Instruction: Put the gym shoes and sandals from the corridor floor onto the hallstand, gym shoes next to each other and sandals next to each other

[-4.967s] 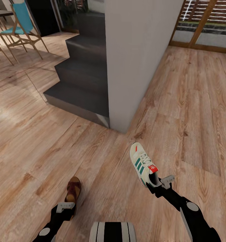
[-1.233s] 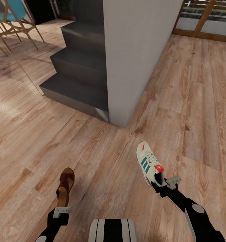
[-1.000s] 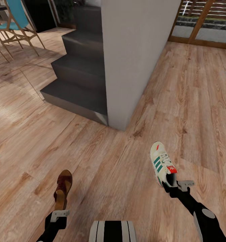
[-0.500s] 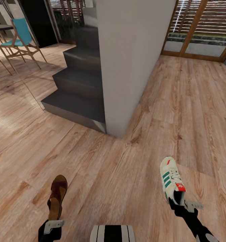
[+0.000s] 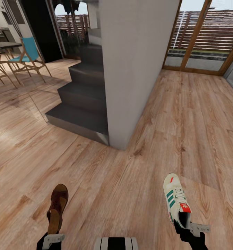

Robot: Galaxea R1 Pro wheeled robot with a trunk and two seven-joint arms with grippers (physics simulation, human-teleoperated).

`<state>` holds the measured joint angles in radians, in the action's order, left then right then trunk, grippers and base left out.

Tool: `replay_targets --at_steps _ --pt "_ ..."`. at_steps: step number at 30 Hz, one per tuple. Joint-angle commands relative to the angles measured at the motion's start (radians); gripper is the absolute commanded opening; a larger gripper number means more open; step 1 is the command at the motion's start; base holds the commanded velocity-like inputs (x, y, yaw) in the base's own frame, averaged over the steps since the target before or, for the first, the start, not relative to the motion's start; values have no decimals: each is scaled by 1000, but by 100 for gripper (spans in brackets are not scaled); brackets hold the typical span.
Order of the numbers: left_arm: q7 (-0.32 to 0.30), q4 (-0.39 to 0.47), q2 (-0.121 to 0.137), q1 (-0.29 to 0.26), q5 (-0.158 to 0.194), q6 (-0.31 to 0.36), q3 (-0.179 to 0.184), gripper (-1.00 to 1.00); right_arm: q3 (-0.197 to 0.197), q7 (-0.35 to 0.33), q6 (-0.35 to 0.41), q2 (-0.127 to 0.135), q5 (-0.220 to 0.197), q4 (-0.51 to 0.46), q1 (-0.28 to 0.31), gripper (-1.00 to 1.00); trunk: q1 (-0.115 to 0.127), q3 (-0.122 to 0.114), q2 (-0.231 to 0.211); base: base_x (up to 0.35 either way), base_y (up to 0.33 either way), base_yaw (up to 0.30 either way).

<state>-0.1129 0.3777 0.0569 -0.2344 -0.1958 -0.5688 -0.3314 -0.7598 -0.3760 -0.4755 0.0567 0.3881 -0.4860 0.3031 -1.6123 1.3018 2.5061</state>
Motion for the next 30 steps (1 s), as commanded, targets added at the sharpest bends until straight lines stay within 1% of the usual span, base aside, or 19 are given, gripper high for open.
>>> replay_targets --at_steps 1,19,27,30 --pt "-8 -2 -1 0 -10 -9 -9 -100 -9 -9 -6 0 6 10 0 -100 1 -5 0 0 0 0" --pt "-8 -9 -2 0 -10 -15 -9 -100 -9 -9 -6 -4 8 20 -2 -100 9 -103 -4 0 0 -10" --pt "-8 -9 -2 0 -10 -16 -9 -100 -9 -9 -6 -5 8 21 -2 -100 12 -145 -6 0 0 -127" --pt "-8 -10 -2 0 -10 -16 -8 -100 -9 -9 -6 -5 8 21 -2 -100 24 -158 -27 0 0 -201"
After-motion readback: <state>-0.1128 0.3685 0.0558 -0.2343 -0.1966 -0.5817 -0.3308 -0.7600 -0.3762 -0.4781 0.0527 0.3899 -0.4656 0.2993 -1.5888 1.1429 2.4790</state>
